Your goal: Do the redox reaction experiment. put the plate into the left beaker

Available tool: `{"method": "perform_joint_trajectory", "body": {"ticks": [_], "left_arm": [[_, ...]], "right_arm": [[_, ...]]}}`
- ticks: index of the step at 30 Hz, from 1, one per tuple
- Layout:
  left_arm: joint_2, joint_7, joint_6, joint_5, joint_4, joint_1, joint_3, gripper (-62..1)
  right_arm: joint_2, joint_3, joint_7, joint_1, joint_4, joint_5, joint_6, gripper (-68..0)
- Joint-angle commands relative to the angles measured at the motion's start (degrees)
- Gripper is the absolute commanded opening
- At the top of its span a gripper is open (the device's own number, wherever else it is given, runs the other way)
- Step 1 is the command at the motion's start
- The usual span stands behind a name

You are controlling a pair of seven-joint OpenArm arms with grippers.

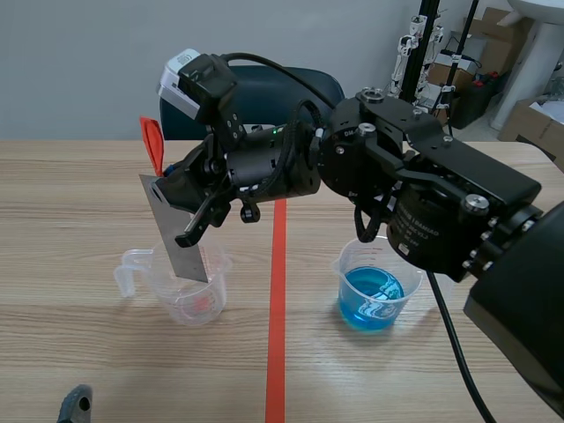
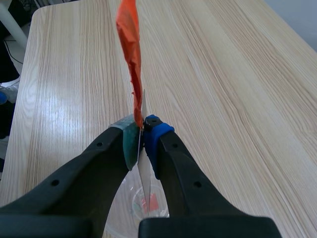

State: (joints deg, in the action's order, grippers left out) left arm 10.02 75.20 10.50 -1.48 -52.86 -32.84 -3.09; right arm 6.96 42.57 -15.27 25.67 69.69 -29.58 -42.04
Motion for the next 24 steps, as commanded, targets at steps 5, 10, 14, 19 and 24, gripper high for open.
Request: {"method": "perform_joint_trajectory", "body": {"ticks": [5, 10, 14, 19, 24], "left_arm": [[0.5, 0.8, -0.1, 0.0, -0.3, -0.3, -0.3, -3.7], [0.5, 0.8, -0.1, 0.0, -0.3, -0.3, -0.3, -3.7], [0.5, 0.8, -0.1, 0.0, -0.3, -0.3, -0.3, -3.7], [0.5, 0.8, -0.1, 0.0, -0.3, -0.3, -0.3, -3.7], [0.5, 0.8, -0.1, 0.0, -0.3, -0.3, -0.3, -3.7]], "right_arm": [[-0.8, 1.5, 4.8, 1.0, -1.1, 3.0, -0.5, -66.9], [-0.8, 3.1, 9.2, 1.0, -3.0, 7.3, -0.5, -66.9], [-0.8, 4.0, 12.7, 1.0, -4.8, 10.0, -0.5, -66.9], [-0.8, 4.0, 16.2, 1.0, -6.0, 14.6, -0.4, -66.9], [-0.8, 4.0, 18.4, 1.0, -6.2, 17.7, -0.4, -66.9]]}}
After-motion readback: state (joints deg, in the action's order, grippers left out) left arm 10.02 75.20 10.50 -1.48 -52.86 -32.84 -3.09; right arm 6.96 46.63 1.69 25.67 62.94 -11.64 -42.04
